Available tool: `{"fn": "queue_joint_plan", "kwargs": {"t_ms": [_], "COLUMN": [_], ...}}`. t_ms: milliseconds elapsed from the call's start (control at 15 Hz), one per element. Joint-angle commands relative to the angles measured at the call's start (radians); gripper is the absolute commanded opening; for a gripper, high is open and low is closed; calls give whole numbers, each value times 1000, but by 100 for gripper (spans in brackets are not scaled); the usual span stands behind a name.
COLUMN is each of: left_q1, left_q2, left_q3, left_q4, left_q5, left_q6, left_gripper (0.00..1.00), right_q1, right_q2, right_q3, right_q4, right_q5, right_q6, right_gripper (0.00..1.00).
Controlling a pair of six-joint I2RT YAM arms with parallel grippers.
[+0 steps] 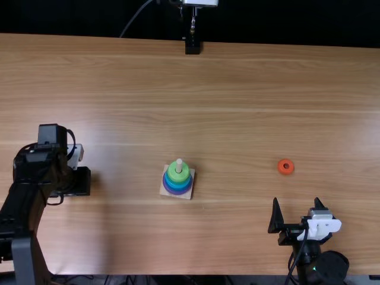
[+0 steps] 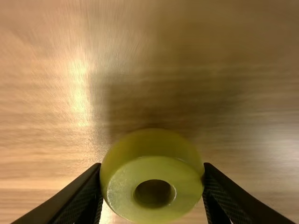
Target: Build the Hanoi tower: stack the rings onto the peg from bottom to top in this color order: purple, dark blue, light blue, dark green, light green, yellow, orange.
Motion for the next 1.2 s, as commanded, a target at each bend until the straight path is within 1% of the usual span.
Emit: {"fn": "queue_joint_plan", "kwargs": {"t_ms": [0, 133, 267, 333, 400, 467, 533, 600, 667, 733, 800, 933, 1133], "left_q1": [-28, -57, -123, -149, -173, -206, -239, -270, -301, -333, -370, -436, -493], "left_q2": [-44, -84, -113, -113, -111, -110, -108, -108, -104, -101, -98, -72, -21], "left_q3": [76, 154, 243, 300, 350, 392, 427, 456, 484, 508, 525, 559, 640], "left_q4": [-42, -151, -292, -357, -412, -445, -456, -464, -471, -473, -473, -471, -471], "left_q5": [12, 14, 16, 23, 53, 91, 106, 110, 125, 152, 167, 167, 167], "left_q6": [2, 2, 0, -2, -4, -7, -24, -53, -85, -110, -132, -160, -199], "left_gripper": [0, 0, 0, 0, 0, 0, 0, 0, 0, 0, 0, 0, 0], "right_q1": [-9, -9, -8, -8, -8, -9, -9, -9, -9, -9, -9, -9, -9], "right_q2": [-13, -13, -13, -13, -13, -13, -13, -13, -13, -13, -13, -13, -13], "right_q3": [-61, -61, -61, -61, -61, -61, -61, -61, -61, -61, -61, -61, -61], "right_q4": [-75, -75, -75, -75, -75, -75, -75, -75, -75, -75, -75, -75, -75], "right_q5": [-10, -10, -10, -10, -10, -10, -10, -10, -10, -10, -10, -10, -10], "right_q6": [-3, -3, -3, -3, -3, -3, -3, -3, -3, -3, -3, -3, -3], "right_gripper": [100, 100, 100, 100, 100, 100, 100, 100, 100, 100, 100, 100, 100]}}
